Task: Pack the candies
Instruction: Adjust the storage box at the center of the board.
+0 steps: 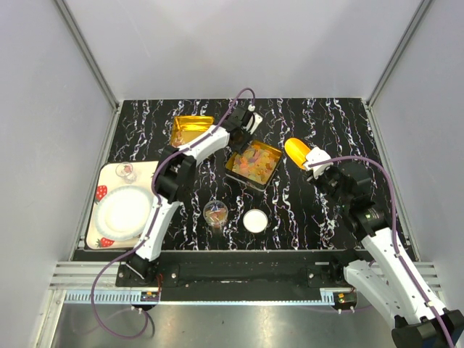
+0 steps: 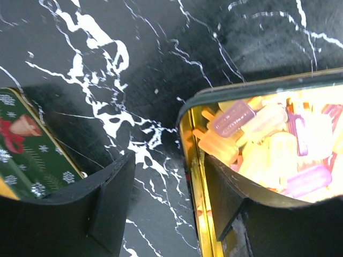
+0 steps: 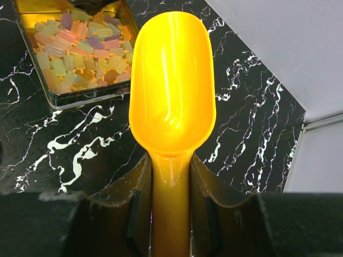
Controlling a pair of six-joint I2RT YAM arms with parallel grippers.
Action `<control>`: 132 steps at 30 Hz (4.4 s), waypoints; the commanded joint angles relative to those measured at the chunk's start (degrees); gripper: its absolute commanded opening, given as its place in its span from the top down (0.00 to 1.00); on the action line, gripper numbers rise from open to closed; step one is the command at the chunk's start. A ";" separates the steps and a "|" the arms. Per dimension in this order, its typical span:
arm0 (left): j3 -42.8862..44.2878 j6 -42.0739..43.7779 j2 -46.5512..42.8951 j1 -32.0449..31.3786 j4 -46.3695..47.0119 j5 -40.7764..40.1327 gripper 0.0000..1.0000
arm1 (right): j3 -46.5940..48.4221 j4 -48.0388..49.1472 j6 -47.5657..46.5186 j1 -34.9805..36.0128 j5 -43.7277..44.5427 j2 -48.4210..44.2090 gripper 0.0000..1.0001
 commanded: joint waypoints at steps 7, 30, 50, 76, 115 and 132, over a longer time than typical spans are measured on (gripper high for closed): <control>1.78 0.31 2.33 0.28 -4.07 3.95 0.53 | 0.33 1.76 0.93 -0.20 -0.90 -0.26 1.00; 5.56 -2.76 5.76 3.18 -13.30 12.82 0.70 | 0.33 1.76 1.19 -0.20 -1.16 -0.70 1.00; 3.71 -2.77 5.58 3.88 -12.59 13.70 0.75 | 0.33 1.85 1.10 -0.20 -1.16 -0.52 1.00; -2.79 -11.89 -0.31 7.48 -4.33 33.73 1.00 | 0.15 1.76 1.10 -0.20 -1.16 -0.61 1.00; -19.74 -21.49 -15.86 10.39 13.85 44.12 1.00 | 0.15 1.76 1.19 -0.20 -1.34 -0.52 1.00; -30.39 -27.29 -26.94 10.47 31.79 33.84 1.00 | 0.24 1.76 1.01 -0.20 -0.90 -0.17 1.00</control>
